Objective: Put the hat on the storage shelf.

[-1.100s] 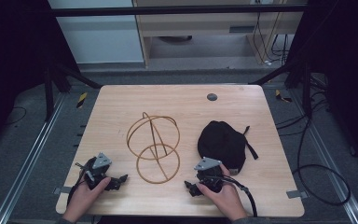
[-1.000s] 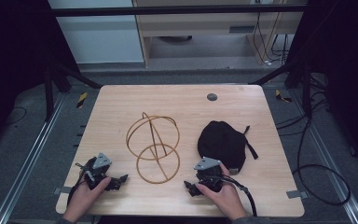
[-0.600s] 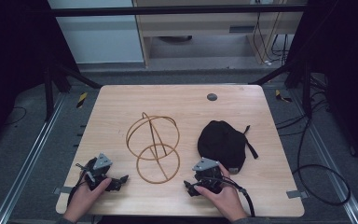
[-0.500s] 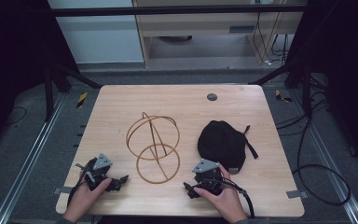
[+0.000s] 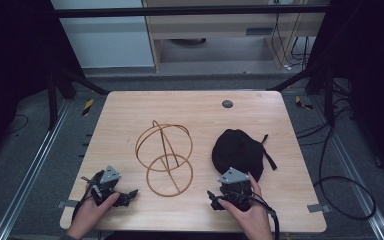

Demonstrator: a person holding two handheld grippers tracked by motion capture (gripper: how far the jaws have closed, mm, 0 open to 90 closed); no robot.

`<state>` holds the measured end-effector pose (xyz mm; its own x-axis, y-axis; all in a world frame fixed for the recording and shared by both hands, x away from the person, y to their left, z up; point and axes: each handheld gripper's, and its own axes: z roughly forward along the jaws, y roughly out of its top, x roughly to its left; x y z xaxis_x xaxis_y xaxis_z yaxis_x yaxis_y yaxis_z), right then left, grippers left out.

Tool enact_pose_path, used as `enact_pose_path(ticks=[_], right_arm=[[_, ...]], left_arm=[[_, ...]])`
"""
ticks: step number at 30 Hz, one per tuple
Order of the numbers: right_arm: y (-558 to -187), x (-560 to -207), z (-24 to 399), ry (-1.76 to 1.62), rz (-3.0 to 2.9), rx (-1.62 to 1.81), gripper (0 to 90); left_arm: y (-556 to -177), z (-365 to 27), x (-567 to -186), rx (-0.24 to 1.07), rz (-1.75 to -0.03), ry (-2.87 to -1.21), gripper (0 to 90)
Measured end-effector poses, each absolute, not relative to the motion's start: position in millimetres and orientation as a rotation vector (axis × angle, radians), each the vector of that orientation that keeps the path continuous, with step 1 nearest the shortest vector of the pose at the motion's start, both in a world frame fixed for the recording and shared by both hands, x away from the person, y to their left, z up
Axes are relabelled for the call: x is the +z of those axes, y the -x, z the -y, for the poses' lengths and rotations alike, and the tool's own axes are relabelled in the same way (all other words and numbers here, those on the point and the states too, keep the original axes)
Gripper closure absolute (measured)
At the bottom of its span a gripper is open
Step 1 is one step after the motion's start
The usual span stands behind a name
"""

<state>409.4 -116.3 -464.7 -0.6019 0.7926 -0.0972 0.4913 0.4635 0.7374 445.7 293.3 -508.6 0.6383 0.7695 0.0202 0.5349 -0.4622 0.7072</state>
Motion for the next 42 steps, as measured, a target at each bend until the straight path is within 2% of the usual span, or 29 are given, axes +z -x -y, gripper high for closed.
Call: enact_pose_path(ticks=[9, 11, 13, 25, 28, 36, 42], right_arm=[[-410, -455, 128, -1.121, -2.242, 0.915, 9.1], [-411, -450, 132, -1.13, -2.242, 0.902, 11.7], [-414, -442, 138, -1.13, -2.26, 0.887, 9.2], [-457, -396, 157, -1.186, -2.344, 0.65, 7.3], [-472, -382, 160, -1.175, -2.36, 0.646, 11.3], [-505, -355, 165, -1.167, -2.387, 0.647, 32.8], [-530, -365, 165, -1.2, -2.422, 0.579, 40.0]], left_arm=[[-445, -293, -509, 0.442, -1.009, -2.176, 0.0], [-445, -293, -509, 0.442, -1.008, -2.176, 0.0], [-445, -293, -509, 0.442, -1.008, -2.174, 0.0], [-446, -293, -509, 0.436, -0.998, -2.183, 0.0], [-446, -293, -509, 0.437, -0.997, -2.183, 0.0], [-446, -293, -509, 0.438, -0.996, -2.182, 0.0], [-446, -293, -509, 0.437, -0.994, -2.183, 0.0]])
